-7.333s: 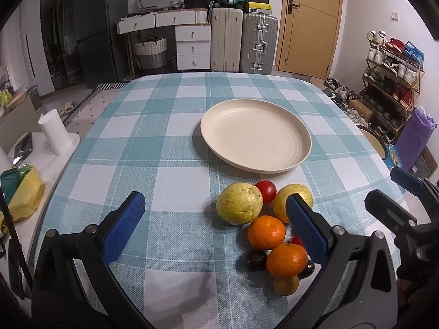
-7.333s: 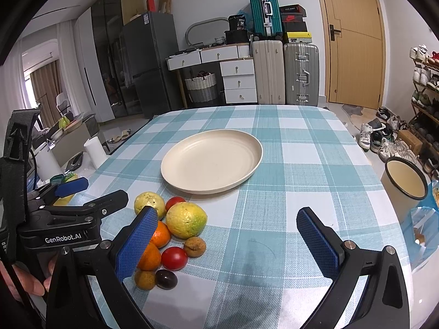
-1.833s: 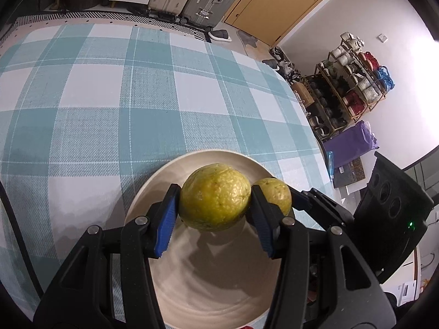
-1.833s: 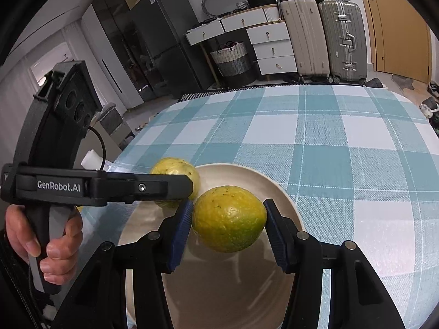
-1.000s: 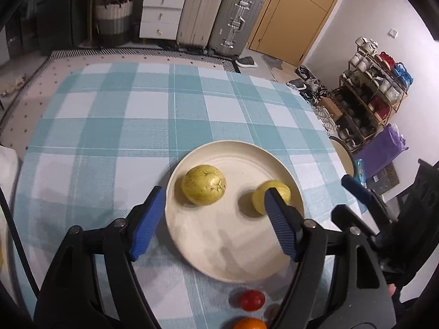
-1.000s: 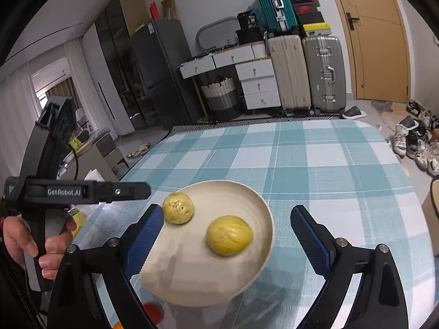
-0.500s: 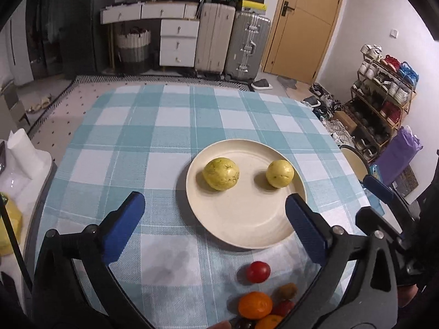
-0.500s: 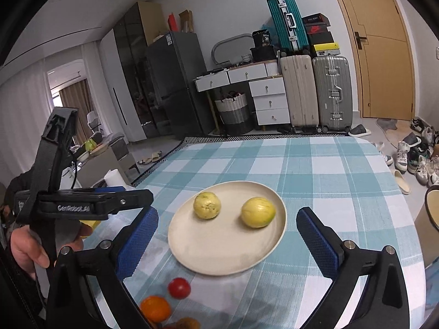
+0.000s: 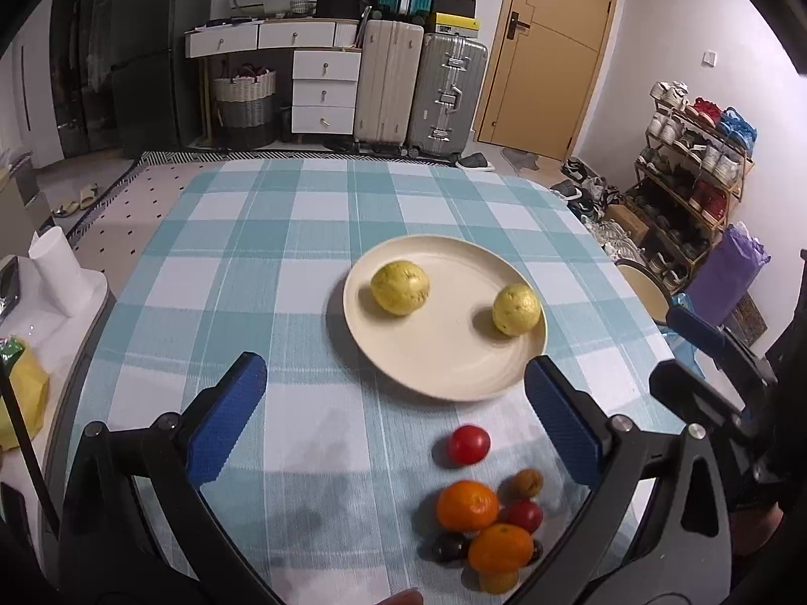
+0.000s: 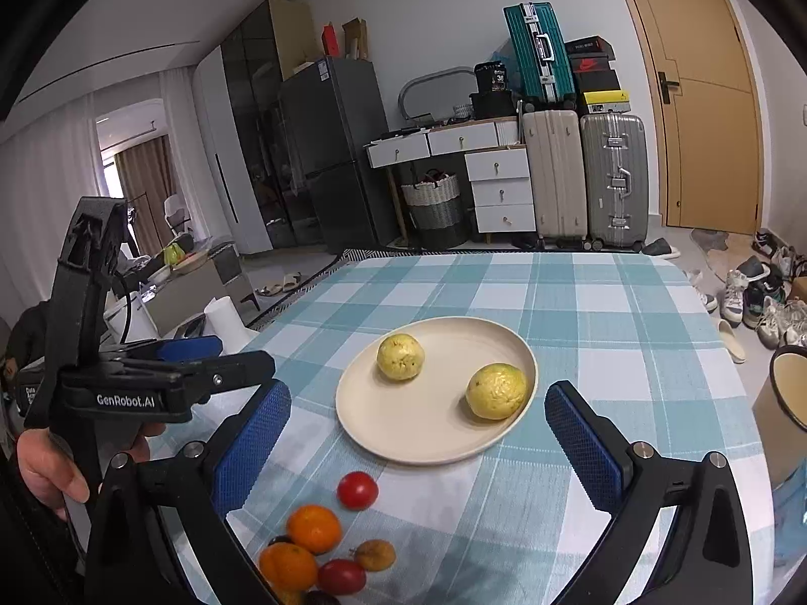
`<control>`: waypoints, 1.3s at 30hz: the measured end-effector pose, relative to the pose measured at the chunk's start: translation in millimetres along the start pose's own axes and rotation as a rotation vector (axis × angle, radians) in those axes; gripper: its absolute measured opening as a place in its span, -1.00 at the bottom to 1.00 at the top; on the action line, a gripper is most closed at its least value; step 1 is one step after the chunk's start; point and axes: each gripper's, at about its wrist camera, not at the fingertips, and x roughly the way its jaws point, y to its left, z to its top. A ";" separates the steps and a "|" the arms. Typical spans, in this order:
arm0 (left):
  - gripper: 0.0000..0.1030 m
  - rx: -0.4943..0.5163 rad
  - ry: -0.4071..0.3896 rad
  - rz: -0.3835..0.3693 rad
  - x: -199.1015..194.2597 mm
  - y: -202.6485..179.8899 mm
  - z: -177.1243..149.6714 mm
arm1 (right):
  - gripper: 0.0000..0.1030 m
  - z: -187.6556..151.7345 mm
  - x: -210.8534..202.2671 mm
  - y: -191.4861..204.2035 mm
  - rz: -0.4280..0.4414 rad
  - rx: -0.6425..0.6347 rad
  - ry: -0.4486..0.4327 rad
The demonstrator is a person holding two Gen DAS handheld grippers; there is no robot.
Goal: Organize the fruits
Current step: 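Open both grippers and lift them away from the plate, then move both tools back toward the mandarin oranges beside the tomatoes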
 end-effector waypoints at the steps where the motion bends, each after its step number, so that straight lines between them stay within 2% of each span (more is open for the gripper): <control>1: 0.98 0.001 0.004 -0.006 -0.9 -0.1 -3.6 | 1.00 -1.6 -2.0 1.3 -0.006 -0.002 0.001; 13: 0.98 -0.007 0.046 -0.040 -4.4 1.7 -40.4 | 1.00 -24.1 -14.1 10.7 -0.011 -0.020 0.036; 24: 0.98 -0.035 0.102 -0.041 7.8 15.0 -68.5 | 1.00 -52.7 -16.1 30.5 0.071 -0.046 0.097; 29: 0.98 -0.028 0.133 -0.018 14.5 16.3 -83.0 | 1.00 -73.3 -9.7 34.5 0.113 0.003 0.157; 39: 0.98 -0.058 0.119 0.002 11.4 30.0 -84.7 | 1.00 -91.0 -1.8 55.4 0.158 -0.012 0.200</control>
